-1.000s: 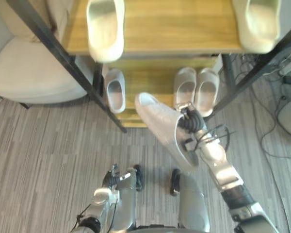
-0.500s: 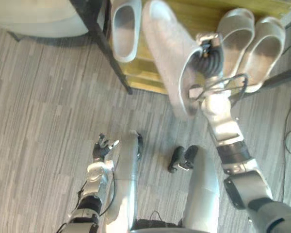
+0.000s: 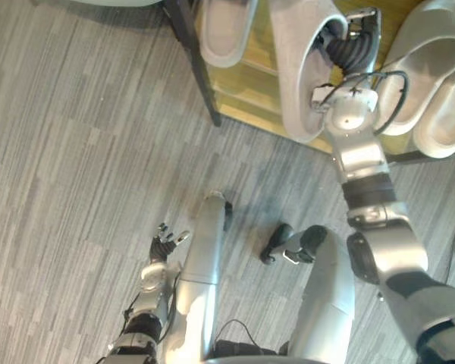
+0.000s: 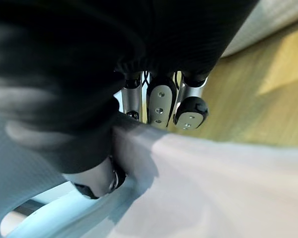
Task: Organize the slippers on the shoe rack
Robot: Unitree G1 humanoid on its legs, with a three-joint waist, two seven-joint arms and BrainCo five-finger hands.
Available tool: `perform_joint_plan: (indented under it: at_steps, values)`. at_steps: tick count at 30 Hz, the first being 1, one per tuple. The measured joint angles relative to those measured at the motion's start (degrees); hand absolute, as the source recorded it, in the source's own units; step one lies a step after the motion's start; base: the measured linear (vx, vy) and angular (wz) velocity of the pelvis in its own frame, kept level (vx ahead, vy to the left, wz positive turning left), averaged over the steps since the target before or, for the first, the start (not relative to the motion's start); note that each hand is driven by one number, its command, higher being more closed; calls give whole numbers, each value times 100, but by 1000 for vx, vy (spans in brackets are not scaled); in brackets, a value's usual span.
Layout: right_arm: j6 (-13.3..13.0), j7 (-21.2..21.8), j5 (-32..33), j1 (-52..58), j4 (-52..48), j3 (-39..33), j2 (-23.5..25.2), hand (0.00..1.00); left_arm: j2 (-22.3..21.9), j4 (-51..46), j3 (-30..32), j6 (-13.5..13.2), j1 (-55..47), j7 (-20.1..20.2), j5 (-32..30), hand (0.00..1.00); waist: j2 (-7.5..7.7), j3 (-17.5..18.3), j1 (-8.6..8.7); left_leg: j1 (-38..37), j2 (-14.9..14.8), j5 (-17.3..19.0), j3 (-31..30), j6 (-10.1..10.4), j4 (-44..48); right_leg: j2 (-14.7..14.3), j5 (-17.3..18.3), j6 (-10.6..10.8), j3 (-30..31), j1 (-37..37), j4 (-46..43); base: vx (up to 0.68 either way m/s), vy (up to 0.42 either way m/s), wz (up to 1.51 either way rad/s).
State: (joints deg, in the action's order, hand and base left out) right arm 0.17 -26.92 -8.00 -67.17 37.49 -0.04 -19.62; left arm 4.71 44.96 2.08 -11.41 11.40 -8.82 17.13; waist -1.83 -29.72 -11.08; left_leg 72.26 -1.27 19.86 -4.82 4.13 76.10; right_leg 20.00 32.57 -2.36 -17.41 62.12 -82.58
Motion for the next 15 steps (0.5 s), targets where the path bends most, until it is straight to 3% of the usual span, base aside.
perform_joint_plan:
  at_steps: [4, 11, 12, 15]
  values:
    - [138, -128, 8, -278, 659, -124, -152, 100, -2, 32, -94, 32, 69, -19, 8, 0, -7, 4, -66, 87, 88, -18, -68, 34, 68, 102, 92, -35, -74, 12, -141, -12, 1, 14]
    - [224, -499, 20, -457, 906, -216, -305, 100, -7, 65, -149, 39, 101, -115, 54, 0, -14, 28, -153, 150, 89, -12, -75, 17, 66, 151, 145, -72, -127, 41, -188, -30, 6, 5]
    - [226, -513, 20, -458, 906, -220, -312, 0, -7, 65, -149, 39, 101, -116, 53, 0, -12, 36, -155, 161, 89, -14, -73, 20, 66, 153, 145, -73, -126, 52, -191, -17, 7, 5]
    - [270, -587, 19, -472, 923, -437, -319, 0, -16, 92, -153, 38, 108, -120, 72, 0, -14, 76, -186, 203, 101, -45, -72, 71, 52, 170, 145, -95, -133, 95, -201, -5, 6, 3]
